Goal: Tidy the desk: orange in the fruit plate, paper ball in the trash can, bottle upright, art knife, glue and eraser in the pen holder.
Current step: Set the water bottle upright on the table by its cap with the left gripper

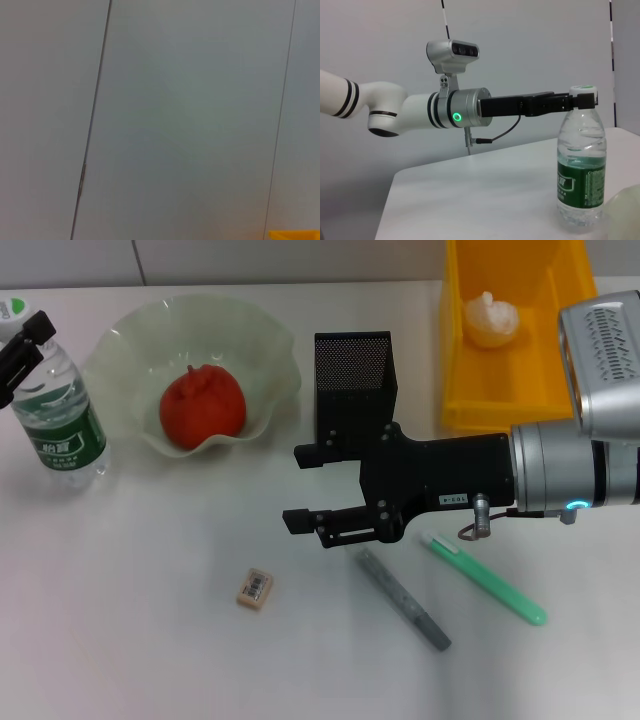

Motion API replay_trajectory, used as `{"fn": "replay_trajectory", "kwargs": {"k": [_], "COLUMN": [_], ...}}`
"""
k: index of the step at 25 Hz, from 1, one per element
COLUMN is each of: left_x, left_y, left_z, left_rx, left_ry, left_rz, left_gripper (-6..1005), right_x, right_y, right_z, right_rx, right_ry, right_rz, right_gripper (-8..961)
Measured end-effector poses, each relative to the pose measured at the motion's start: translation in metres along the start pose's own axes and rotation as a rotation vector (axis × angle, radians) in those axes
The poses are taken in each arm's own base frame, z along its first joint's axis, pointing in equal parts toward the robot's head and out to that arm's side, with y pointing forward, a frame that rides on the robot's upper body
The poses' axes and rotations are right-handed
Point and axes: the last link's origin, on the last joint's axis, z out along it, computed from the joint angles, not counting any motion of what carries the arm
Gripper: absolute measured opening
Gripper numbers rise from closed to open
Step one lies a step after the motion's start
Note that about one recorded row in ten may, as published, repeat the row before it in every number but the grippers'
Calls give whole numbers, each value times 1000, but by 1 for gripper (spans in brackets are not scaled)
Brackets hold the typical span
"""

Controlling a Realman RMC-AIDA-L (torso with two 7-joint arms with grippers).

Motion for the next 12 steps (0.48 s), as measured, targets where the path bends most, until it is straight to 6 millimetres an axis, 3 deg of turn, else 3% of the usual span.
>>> {"fn": "replay_trajectory", "kwargs": {"k": [12], "left_x": [-7], "left_y": [-1], "left_z": [1], "left_rx": [26], "left_ry": [-18], "left_rz": [-18], "left_gripper": [440], "right_x": [0], "right_y": [-1], "right_z": [0], "right_rx": [6], "right_ry": [1], "right_rz": [-1], "right_gripper": [740]}}
